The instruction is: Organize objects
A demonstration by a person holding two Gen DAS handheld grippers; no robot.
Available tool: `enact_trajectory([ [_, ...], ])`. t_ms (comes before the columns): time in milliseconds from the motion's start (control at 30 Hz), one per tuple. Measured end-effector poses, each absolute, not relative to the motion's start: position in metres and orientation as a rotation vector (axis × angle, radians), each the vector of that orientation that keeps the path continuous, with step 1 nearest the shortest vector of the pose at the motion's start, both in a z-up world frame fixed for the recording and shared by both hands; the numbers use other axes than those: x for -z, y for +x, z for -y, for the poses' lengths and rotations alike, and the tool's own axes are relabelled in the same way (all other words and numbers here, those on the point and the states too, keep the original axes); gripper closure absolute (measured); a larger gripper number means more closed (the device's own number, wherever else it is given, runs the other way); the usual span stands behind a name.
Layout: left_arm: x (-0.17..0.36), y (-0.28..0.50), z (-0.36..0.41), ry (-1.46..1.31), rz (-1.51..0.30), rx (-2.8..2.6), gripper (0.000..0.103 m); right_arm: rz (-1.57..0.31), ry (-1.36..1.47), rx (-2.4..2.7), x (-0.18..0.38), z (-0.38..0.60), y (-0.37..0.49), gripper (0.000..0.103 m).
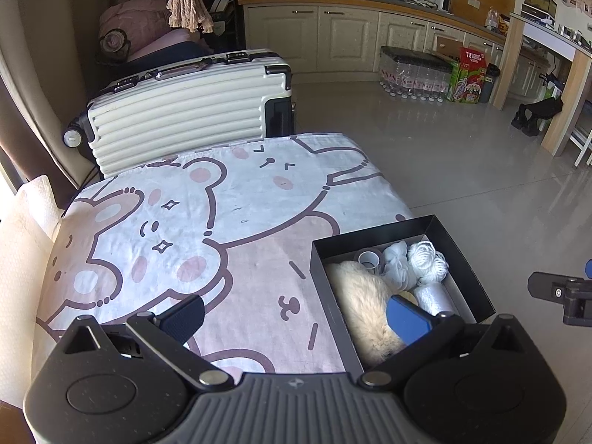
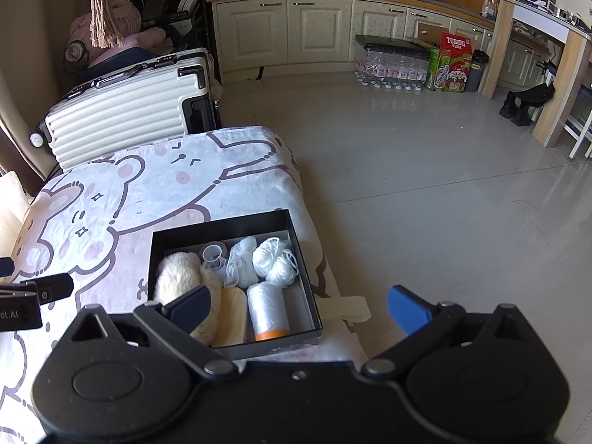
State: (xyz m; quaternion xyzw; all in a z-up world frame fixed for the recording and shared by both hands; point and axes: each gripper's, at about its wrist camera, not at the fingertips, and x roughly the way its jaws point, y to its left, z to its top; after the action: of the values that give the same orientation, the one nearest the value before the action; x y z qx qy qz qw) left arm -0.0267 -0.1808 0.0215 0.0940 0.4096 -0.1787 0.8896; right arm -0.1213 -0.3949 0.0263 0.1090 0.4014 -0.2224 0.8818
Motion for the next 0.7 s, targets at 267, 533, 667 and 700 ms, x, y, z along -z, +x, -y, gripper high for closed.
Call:
enact_trajectory([
  [267, -0.0197, -0.0266, 0.1819, 0.204, -0.86, 0.361, 0.0, -0.835, 0.229, 0.475, -0.0257, 0.3962, -0.1232, 0.0],
  [533, -0.0191, -0.025, 0.181, 0.195, -0.864, 0.353, 0.0, -0.845, 0.217, 0.473, -0.024, 0.3953, -0.122, 0.0],
  [667, -0.0191, -0.0246, 0.181, 0.194, -0.863, 0.353, 0.0, -0.845, 0.217, 0.474, -0.024, 0.395, -0.122, 0.0],
  [700, -0.0191, -0.0245, 0.181, 0.195, -0.864, 0.352, 0.0, -0.846, 0.216, 0.474, -0.0238, 0.3951, -0.1219, 0.0],
])
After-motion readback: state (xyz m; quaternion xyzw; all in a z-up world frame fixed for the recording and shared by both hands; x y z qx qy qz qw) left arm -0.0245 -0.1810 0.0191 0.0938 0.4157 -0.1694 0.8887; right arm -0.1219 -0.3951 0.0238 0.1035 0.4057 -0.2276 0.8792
